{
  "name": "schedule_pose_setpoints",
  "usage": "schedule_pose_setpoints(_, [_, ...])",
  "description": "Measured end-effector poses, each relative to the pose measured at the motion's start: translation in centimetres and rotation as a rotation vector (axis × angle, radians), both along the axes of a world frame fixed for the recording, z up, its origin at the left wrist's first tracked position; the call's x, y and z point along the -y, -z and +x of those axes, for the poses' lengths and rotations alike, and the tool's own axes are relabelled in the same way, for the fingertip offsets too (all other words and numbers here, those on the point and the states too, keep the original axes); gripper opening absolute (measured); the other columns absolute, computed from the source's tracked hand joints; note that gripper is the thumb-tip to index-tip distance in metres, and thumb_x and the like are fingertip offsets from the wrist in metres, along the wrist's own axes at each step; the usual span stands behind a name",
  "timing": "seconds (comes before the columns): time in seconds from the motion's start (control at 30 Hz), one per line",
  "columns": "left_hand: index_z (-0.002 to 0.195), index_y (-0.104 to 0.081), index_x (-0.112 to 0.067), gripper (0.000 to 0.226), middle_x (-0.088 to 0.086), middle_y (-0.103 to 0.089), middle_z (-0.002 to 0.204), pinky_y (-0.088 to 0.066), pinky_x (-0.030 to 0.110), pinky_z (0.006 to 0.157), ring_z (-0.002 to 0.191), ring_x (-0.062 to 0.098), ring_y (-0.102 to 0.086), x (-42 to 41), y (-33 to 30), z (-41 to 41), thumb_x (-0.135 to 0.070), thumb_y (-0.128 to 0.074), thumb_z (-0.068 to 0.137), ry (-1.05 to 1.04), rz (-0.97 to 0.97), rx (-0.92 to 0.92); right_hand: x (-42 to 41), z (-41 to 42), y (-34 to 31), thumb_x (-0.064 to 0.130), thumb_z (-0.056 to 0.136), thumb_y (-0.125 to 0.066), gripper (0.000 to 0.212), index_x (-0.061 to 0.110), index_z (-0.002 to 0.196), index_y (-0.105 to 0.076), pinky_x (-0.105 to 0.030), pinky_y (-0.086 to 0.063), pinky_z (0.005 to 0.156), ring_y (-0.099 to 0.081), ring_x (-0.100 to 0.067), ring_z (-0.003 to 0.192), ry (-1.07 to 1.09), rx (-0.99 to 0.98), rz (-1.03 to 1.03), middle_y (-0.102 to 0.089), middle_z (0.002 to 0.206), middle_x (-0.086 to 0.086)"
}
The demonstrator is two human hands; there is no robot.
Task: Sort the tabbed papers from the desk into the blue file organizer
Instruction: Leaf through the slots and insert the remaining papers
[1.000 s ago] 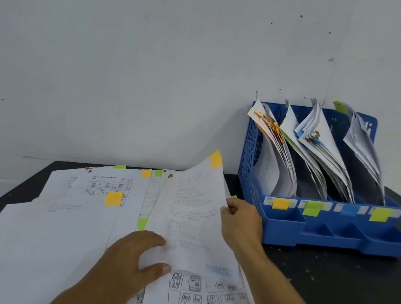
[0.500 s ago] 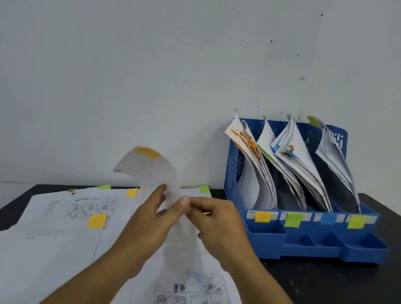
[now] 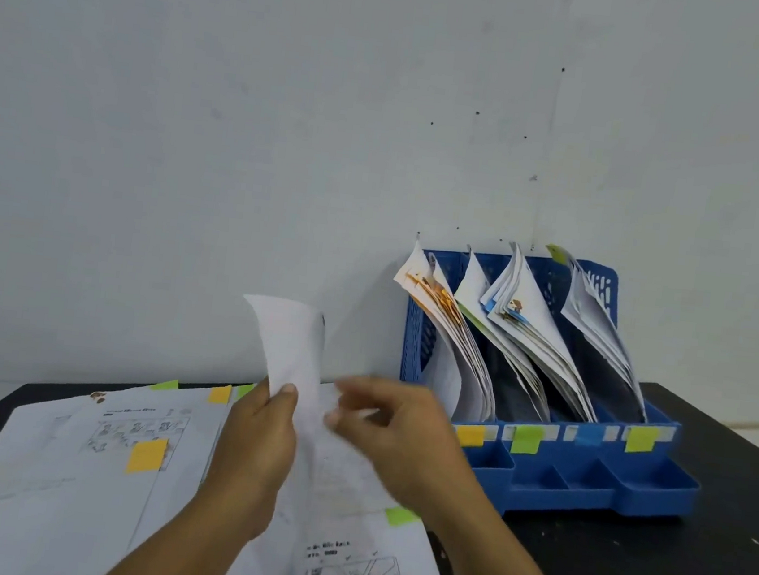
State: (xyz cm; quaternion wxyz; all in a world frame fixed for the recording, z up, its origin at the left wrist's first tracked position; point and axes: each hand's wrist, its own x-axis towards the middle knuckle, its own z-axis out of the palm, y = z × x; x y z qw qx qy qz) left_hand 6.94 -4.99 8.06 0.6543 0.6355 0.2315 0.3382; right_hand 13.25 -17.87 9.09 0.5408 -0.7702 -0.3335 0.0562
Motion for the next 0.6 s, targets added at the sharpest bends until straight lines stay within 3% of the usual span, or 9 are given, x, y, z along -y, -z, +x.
schedule_pose_setpoints(0.1, [0.108, -0.056, -0.038, 0.018, -0.025, -0.058, 0.102, -0.038, 0.032, 0.092, 0.102, 0.012, -0.053, 0.0, -0.3, -0.3, -0.026, -0.044, 0.102, 0.019, 0.005, 0.042, 1.2, 2.7, -1.3, 0.03, 0.089, -0.073, 0.04, 0.031, 0.128, -0.061, -0.023, -0.057, 0.083, -0.06, -0.002, 0.097, 0.437, 0.139, 0.201, -0.06, 0.118, 0.013])
schedule_pose_setpoints(0.2, [0.118, -0.057, -0.038, 0.023, -0.029, -0.057, 0.105, -0.037, 0.03, 0.094, 0.106, 0.01, -0.054, 0.5, -0.6, -0.4, -0.027, -0.043, 0.102, 0.014, 0.056, 0.063, 1.6, 6.0, -1.9, 0.039, 0.087, -0.073, 0.07, 0.027, 0.146, -0.038, -0.033, -0.05, 0.089, -0.048, -0.018, 0.119, 0.705, 0.461, -0.083, -0.042, 0.135, -0.003])
schedule_pose_setpoints(0.3, [0.131, -0.054, -0.032, 0.031, -0.021, -0.058, 0.114, -0.036, 0.029, 0.095, 0.111, 0.011, -0.051, 1.2, -1.1, -0.3, -0.028, -0.043, 0.103, 0.01, 0.087, 0.09, 1.2, 8.0, -3.0, 0.058, 0.084, -0.065, 0.088, 0.025, 0.151, -0.019, -0.044, -0.042, 0.1, -0.04, -0.03, 0.128, 0.77, 0.665, -0.407, -0.037, 0.142, -0.011])
schedule_pose_setpoints(0.4, [0.131, -0.053, -0.034, 0.03, -0.024, -0.056, 0.111, -0.035, 0.027, 0.093, 0.109, 0.008, -0.05, 2.1, -1.9, -0.2, -0.029, -0.042, 0.103, 0.038, 0.108, 0.124, 1.1, 9.4, -4.1, 0.056, 0.091, -0.054, 0.073, 0.023, 0.148, -0.024, -0.041, -0.047, 0.088, -0.046, -0.031, 0.12, 0.743, 0.73, -0.491, -0.044, 0.136, -0.011])
schedule_pose_setpoints(0.5, [0.127, -0.057, -0.036, 0.03, -0.032, -0.058, 0.109, -0.037, 0.017, 0.088, 0.102, -0.006, -0.054, 2.5, -2.8, 0.3, -0.027, -0.043, 0.103, 0.08, 0.129, 0.183, 2.0, 10.7, -5.5, 0.039, 0.102, -0.043, 0.034, 0.016, 0.127, -0.049, -0.032, -0.039, 0.064, -0.055, -0.025, 0.085, 0.72, 0.727, -0.406, -0.058, 0.112, -0.007])
schedule_pose_setpoints(0.6, [0.125, -0.06, -0.034, 0.029, -0.029, -0.065, 0.109, -0.043, 0.018, 0.092, 0.104, -0.008, -0.058, 2.6, -4.1, 1.2, -0.024, -0.044, 0.103, 0.111, 0.117, 0.232, 3.1, 11.9, -6.5, 0.027, 0.104, -0.04, 0.025, 0.01, 0.104, -0.058, -0.031, -0.034, 0.063, -0.05, -0.023, 0.072, 0.712, 0.616, -0.319, -0.055, 0.091, -0.004])
